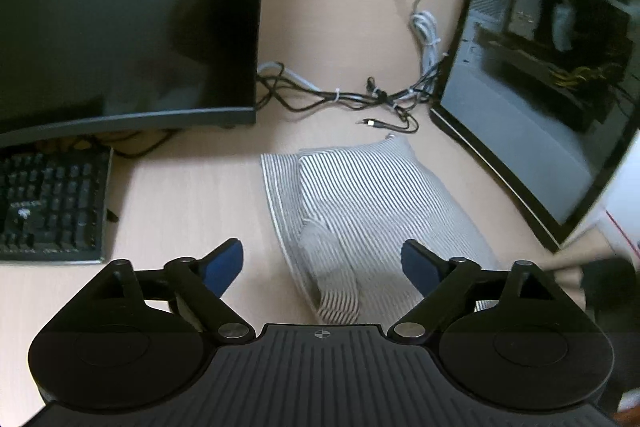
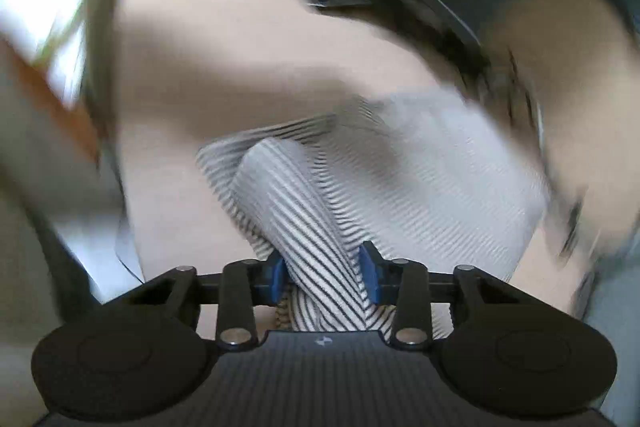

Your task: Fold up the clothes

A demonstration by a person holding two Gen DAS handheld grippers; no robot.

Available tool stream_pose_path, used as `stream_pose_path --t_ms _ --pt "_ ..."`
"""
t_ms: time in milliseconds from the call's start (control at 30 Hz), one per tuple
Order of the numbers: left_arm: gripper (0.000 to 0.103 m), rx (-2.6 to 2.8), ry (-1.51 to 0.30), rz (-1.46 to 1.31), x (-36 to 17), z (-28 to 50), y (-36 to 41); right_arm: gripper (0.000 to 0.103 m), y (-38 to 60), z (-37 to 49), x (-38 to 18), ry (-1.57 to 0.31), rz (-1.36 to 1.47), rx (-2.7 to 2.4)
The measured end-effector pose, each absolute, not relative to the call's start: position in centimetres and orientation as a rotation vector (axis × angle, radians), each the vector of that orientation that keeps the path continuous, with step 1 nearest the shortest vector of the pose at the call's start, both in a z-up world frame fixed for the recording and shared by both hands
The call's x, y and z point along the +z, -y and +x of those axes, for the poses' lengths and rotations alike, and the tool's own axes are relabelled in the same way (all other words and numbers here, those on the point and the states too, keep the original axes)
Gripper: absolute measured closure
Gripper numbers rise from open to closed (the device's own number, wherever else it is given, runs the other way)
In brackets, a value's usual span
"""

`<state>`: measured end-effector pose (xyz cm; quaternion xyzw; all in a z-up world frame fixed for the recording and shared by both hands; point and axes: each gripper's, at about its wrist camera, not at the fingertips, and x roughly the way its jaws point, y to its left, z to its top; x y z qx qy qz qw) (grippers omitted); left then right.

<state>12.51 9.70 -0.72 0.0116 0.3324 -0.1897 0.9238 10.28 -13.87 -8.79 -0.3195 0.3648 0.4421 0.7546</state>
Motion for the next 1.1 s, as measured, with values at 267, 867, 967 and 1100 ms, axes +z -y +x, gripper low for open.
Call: stream_pose_path --t_ms 267,867,967,1100 --pt "0.008 -0.615 -0.676 0.323 -3.3 8.4 -7.0 0.078 17.6 17.9 -9.0 -1.155 -0.125 0.93" --pt "0.008 -0.84 -0.758 0.296 -4.6 10.3 -6.8 0.041 14.5 8.7 -10.5 -0.682 -0.768 0.999" --pt "0.006 -0.781 -0.761 0.221 -3.7 11.6 -8.2 0.037 13.9 7.6 -11.3 -0.62 -0.857 0.991" --pt "0.005 -0.733 -0.733 0.201 -3.0 12.1 -8.4 0.037 13.4 7.1 -11.4 -0.595 -0.908 0.988"
